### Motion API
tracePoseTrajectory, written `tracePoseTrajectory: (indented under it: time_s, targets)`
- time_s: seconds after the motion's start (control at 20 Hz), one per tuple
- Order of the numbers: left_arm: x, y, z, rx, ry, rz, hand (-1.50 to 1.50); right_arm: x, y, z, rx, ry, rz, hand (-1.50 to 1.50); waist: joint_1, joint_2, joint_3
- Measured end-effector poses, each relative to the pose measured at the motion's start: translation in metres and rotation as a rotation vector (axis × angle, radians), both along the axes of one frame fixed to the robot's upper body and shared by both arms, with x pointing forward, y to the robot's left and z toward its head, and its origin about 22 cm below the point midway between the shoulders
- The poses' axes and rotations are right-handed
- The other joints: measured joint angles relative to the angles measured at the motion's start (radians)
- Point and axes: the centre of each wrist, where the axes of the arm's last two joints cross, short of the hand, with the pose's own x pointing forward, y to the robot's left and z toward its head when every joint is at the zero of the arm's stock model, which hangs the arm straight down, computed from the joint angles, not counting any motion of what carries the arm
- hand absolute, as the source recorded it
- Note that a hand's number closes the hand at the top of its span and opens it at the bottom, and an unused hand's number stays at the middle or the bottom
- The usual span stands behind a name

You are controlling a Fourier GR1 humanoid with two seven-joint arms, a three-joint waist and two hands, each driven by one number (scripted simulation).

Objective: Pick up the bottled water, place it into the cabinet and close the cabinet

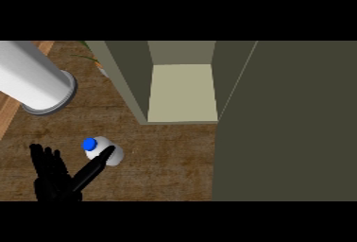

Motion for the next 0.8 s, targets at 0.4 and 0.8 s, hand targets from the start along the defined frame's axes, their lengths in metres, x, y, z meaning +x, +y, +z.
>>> tracePoseTrajectory:
  time_s: [0.4, 0.8]
  targets:
    - [-0.002, 0.016, -0.069, -0.04, -0.047, -0.064, -1.5, -0.01, -0.001, -0.003, 0.001, 0.003, 0.001, -1.5, -0.005, 0.004, 0.0]
    - [0.002, 0.023, -0.123, -0.056, -0.135, -0.095, 1.5, -0.016, -0.001, -0.003, 0.002, 0.006, 0.009, -1.5, -0.01, 0.006, 0.001]
